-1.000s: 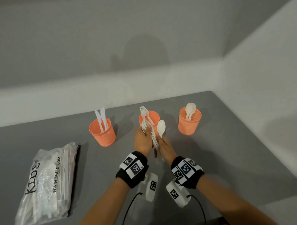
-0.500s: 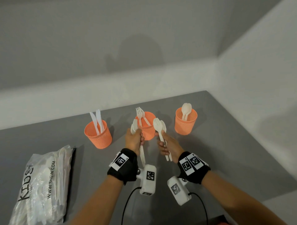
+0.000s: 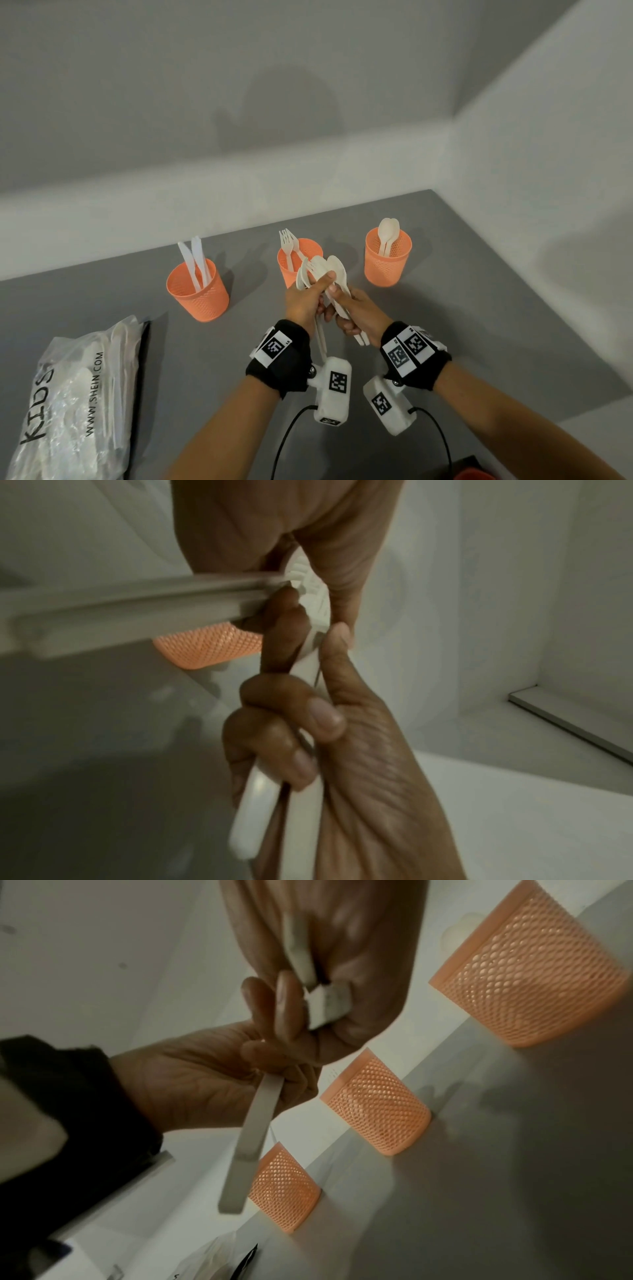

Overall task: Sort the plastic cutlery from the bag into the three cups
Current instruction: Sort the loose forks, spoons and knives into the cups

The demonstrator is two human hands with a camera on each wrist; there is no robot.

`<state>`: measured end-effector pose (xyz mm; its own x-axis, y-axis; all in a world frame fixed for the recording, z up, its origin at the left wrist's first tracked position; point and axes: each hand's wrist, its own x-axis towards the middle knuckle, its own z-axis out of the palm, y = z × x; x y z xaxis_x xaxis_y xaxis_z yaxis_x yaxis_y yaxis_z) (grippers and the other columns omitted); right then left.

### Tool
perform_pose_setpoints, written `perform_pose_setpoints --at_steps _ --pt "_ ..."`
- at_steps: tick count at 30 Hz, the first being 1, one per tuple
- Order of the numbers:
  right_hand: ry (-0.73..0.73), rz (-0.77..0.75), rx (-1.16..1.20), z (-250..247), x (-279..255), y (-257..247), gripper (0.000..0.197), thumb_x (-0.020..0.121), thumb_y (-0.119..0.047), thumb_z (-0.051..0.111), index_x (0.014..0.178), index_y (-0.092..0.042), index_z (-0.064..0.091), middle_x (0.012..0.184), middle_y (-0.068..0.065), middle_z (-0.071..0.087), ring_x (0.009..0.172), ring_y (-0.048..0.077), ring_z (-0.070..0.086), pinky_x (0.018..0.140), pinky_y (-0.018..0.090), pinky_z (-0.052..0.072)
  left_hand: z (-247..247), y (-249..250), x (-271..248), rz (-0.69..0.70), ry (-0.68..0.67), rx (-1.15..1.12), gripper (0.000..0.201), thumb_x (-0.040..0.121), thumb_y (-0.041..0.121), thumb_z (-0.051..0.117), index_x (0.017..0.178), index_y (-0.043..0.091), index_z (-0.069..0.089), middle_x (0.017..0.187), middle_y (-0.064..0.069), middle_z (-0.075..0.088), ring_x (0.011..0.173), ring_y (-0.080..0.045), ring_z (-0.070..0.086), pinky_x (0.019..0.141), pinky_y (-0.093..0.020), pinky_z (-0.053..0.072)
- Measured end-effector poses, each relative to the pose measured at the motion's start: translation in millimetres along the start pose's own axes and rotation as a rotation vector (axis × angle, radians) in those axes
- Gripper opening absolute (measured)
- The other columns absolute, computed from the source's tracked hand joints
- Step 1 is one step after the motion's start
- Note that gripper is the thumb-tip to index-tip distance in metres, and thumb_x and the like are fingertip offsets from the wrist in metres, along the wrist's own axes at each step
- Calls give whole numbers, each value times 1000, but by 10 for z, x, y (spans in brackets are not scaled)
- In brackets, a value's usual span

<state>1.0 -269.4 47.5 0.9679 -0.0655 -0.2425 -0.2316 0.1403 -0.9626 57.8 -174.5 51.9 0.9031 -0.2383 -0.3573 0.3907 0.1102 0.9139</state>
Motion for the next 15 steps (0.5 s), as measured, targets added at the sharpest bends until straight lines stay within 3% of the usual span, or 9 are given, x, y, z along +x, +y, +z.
perform_pose_setpoints --at_steps 4,8,10,12,13,15 --pt "36 -15 -21 -9 26 30 36 100 -34 32 93 -7 55 62 4 58 33 6 38 34 14 26 -4 -7 26 33 53 44 12 82 12 66 76 8 57 39 5 51 30 -4 39 35 -17 37" --pt "96 -30 -69 -31 26 49 26 101 -30 32 96 -13 51 61 8 59 40 12 54 40 20 43 -17 -19 60 15 114 48 8 85 13 63 81 9 57 51 -1 51 33 -4 42 38 -14 39" --pt "124 -47 -133 -89 52 49 21 101 -27 33 94 -15 48 61 7 61 43 10 59 45 21 46 -28 -13 97 -25 96 -9 12 90 16 56 80 10 56 56 -4 52 44 -11 48 43 -17 41" --pt "167 -101 -295 -219 110 63 20 100 -29 33 95 -16 48 62 3 59 43 4 57 49 23 46 -38 4 143 -48 42 -79 18 95 20 47 83 10 56 70 -11 59 67 -23 58 53 -23 44" --pt "189 -128 -368 -300 136 64 22 100 -31 34 94 -18 50 62 1 57 43 3 55 50 24 46 -42 26 158 -43 18 -105 22 96 22 43 84 10 56 71 -11 64 71 -25 60 55 -25 44" --pt "236 -162 -431 -452 188 22 24 100 -33 34 93 -20 53 61 -1 52 44 7 51 51 25 44 -51 118 192 0 7 -127 25 99 23 37 87 10 54 56 -2 67 58 -17 64 50 -22 48"
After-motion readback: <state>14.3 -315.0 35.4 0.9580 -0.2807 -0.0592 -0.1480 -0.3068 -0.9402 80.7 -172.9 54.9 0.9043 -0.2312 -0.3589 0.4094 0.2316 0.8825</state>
